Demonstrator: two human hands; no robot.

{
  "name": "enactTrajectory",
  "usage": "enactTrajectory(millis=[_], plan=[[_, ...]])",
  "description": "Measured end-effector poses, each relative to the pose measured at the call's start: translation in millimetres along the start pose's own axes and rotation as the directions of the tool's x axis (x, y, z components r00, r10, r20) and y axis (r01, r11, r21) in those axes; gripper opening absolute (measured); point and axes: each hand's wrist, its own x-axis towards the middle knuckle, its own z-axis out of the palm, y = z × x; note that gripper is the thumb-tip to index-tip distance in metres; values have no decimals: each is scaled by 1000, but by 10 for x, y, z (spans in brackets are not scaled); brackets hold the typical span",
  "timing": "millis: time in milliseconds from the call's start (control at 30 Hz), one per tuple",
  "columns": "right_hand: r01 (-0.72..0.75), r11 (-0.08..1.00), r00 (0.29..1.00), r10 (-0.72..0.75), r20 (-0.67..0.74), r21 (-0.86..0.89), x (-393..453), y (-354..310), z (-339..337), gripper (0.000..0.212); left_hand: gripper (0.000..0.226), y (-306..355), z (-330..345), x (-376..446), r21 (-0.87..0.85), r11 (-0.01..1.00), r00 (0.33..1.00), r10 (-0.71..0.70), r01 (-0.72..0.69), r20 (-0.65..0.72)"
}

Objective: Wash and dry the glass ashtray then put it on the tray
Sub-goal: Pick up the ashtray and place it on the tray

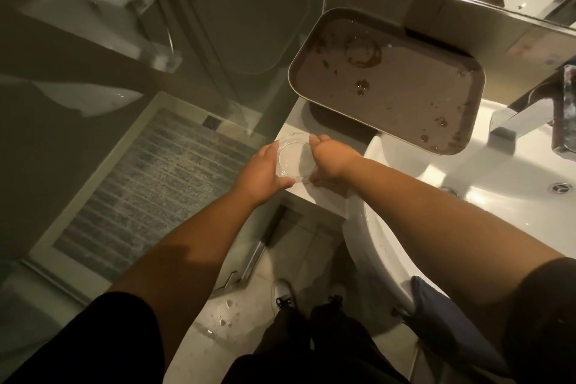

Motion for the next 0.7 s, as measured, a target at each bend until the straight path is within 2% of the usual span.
enactTrajectory(millis=[67, 167, 333, 467, 700], plan=[[33, 998, 999, -32, -21, 54, -6, 19, -18, 83, 87, -7, -36, -28, -77, 997, 999, 19, -21, -28], [88, 987, 995, -80, -68, 135, -74, 29, -92, 84, 88, -7, -143, -78, -119, 991, 997, 51, -57, -50], [176, 941, 962, -102, -253, 288, -319, 32, -226, 89, 91, 86, -369, -154, -138, 981, 985, 119, -137, -128], [196, 937, 933, -88, -348, 288, -503, 61, -371, 89, 89, 264, -544, -173, -119, 965, 962, 214, -235, -167], [192, 942, 881, -42, -471, 275, -704, 142, -711, 95, 92, 603, -802, 2, -67, 948, 940, 296, -311, -170]])
